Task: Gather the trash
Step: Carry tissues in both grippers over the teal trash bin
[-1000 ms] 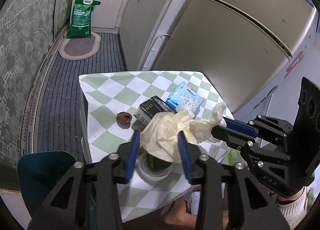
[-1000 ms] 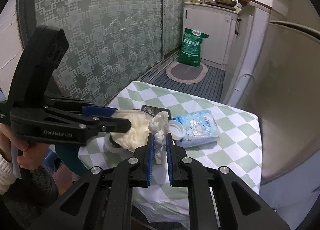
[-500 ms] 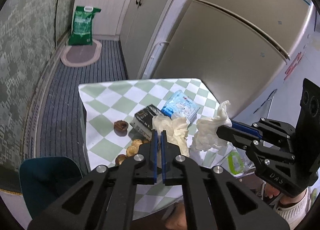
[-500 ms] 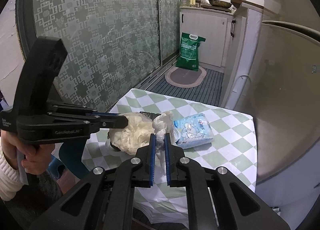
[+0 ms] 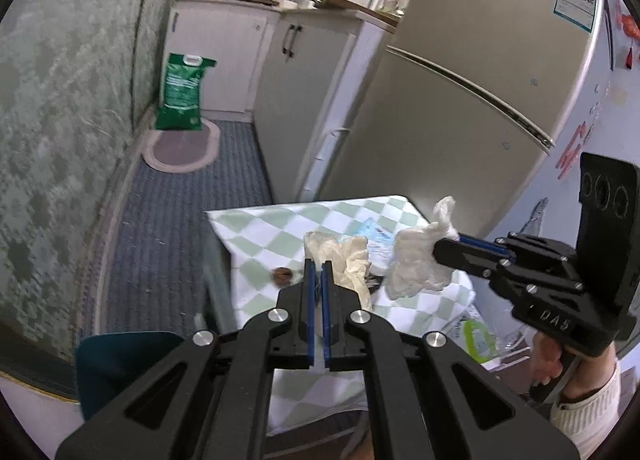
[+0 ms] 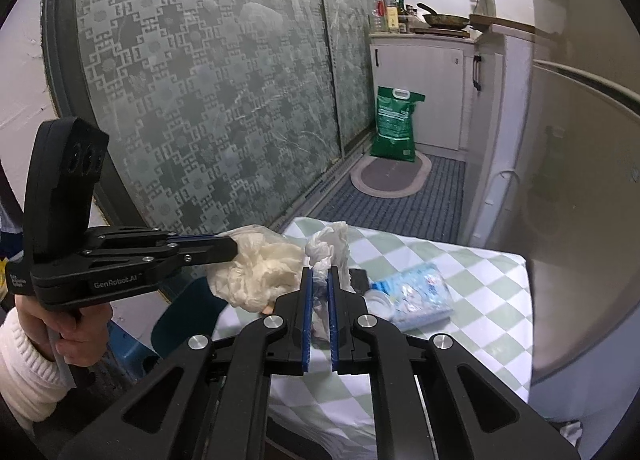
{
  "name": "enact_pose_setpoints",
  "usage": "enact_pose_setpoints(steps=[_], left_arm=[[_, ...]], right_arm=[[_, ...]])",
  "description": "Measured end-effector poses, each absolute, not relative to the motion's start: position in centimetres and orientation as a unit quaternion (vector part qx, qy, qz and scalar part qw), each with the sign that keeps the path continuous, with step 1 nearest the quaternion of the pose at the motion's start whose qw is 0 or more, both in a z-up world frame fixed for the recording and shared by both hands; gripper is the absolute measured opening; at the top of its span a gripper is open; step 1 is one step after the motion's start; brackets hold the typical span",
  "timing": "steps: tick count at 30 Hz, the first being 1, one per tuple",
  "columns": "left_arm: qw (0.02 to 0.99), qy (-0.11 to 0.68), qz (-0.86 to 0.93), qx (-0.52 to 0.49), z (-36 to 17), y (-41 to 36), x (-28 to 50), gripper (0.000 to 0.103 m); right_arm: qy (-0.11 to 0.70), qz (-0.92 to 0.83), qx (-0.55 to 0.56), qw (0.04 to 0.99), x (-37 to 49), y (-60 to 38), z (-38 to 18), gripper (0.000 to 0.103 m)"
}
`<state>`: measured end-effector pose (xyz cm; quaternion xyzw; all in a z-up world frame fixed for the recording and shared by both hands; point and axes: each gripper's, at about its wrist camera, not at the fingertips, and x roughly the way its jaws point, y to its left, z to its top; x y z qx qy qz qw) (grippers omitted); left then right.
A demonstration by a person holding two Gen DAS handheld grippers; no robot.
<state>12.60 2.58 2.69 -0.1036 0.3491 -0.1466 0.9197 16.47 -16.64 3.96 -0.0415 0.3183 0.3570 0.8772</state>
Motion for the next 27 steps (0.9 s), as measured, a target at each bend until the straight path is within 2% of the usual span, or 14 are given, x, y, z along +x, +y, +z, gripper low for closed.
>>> enact_pose_setpoints(steps=[14,19,27], left_arm=[[0.927,0.363,-0.054,-0.081,0.5,9.3,9.0,0.004],[0.919,0.387,-0.029,-0.072,-1.7,11.0,8.2,0.004],[0.893,0.443,-0.002,-0.073,-8.1,14.3,7.7,0.004]], right_arm=[[0.311,0.428,-0.05,0.847,14.6,-9.1,4.9,0.007],[0.32,0.445,-0.052,0.835,14.3,-6.4,4.4,0.007],[0.349,0.459,-0.067,0.814,13.9,-1.9,2.2,0.007]])
